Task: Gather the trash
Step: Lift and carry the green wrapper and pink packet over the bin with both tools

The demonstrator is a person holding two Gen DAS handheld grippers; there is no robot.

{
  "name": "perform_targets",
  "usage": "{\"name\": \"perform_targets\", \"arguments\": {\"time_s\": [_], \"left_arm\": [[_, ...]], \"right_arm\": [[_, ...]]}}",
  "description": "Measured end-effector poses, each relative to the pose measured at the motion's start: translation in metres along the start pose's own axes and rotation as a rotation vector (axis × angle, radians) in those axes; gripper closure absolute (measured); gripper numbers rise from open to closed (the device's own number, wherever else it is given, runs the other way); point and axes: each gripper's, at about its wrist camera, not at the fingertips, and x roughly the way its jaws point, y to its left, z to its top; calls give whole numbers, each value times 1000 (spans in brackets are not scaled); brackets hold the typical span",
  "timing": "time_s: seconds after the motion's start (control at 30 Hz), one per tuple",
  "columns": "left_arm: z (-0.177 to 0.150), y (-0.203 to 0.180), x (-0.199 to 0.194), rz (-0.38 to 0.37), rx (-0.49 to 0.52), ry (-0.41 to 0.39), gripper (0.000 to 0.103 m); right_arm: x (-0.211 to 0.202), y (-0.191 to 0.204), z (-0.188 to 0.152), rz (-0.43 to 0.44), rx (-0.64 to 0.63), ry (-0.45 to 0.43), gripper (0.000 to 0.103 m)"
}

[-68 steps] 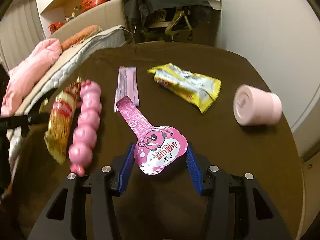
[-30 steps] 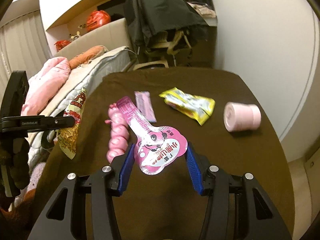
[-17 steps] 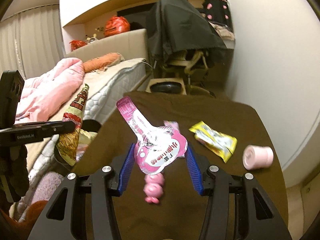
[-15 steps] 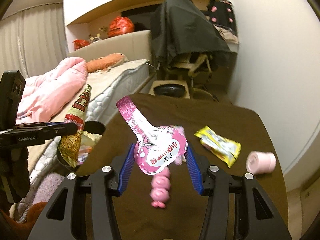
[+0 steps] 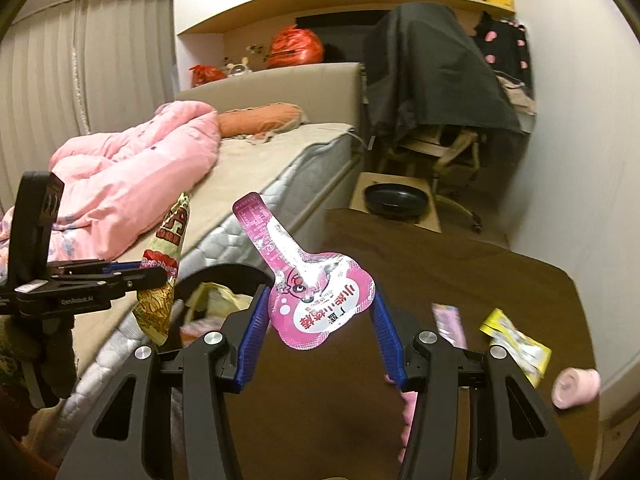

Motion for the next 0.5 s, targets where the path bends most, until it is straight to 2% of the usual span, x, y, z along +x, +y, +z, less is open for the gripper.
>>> {"name": "perform_targets", "arguments": {"time_s": [0.1, 0.27, 0.5], "left_arm": [[-3, 25, -2, 25, -39, 4, 71], [-13, 61, 4, 20, -105, 39, 71], [-21, 88, 18, 10, -162, 82, 71]], "right_arm": [[17, 18, 8, 28, -26, 17, 56], [45, 40, 11, 66, -55, 63, 56], [108, 64, 1, 158, -94, 220, 56]]}}
